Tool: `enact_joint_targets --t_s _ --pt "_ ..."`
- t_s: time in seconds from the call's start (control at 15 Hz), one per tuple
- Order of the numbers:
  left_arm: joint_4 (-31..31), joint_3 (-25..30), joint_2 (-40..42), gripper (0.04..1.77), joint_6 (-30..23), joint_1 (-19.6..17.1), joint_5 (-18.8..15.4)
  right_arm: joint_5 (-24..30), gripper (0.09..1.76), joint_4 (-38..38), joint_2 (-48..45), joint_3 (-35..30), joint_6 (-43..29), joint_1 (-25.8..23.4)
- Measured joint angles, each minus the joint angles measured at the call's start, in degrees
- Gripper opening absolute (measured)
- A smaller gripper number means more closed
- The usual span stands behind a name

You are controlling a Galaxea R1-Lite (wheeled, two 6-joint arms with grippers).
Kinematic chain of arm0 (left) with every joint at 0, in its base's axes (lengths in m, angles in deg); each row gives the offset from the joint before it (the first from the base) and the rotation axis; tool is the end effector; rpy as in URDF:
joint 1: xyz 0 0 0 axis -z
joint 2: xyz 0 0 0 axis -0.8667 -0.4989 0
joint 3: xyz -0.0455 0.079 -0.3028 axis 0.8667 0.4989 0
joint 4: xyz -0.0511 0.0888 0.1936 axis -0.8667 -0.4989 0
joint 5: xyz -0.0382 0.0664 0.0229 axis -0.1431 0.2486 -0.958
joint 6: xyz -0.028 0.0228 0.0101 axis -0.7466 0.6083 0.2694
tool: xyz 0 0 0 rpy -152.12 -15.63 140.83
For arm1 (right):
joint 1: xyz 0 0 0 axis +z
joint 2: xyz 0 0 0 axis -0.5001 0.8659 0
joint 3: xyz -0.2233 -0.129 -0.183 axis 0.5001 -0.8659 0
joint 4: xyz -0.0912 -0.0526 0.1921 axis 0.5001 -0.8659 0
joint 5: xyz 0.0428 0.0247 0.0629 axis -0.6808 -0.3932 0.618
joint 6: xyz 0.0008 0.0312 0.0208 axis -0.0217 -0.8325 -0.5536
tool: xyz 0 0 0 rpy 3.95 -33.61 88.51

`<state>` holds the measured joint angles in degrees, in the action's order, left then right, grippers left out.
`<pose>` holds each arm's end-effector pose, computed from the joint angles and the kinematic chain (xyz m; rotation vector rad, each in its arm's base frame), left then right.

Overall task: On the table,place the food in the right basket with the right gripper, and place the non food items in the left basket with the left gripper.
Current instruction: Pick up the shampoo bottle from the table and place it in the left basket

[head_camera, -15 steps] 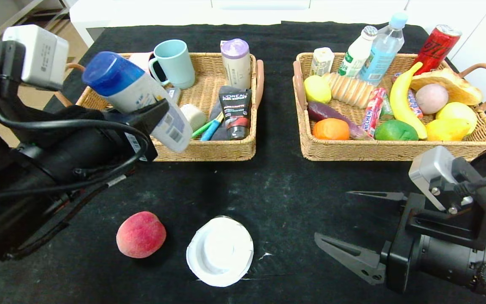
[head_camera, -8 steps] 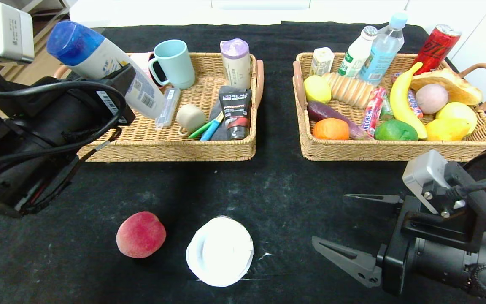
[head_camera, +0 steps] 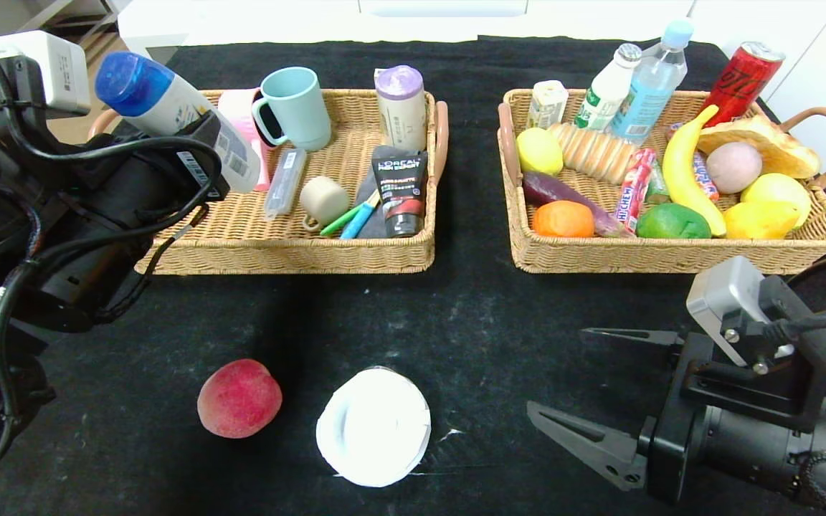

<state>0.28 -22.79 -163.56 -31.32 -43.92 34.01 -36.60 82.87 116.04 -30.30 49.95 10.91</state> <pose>0.3010 -0.0778 0.2762 -0.0615 -0.3856 -0.0304 0.1909 0.1730 0.1869 -0.1220 0.1720 0.8687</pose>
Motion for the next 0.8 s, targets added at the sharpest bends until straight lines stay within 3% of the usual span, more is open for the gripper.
enact_joint_targets --t_s 0.67,0.8 --pt "2.62 0.65 -4.41 0.6 0.1 -0.28 -1.38 0.0 1.71 0.05 0.09 -0.2 0.05 0.17" --pt "2.82 0.72 -4.94 0.77 0.27 -0.26 -1.35 0.0 1.71 0.11 0.09 -0.33 0.1 0.33"
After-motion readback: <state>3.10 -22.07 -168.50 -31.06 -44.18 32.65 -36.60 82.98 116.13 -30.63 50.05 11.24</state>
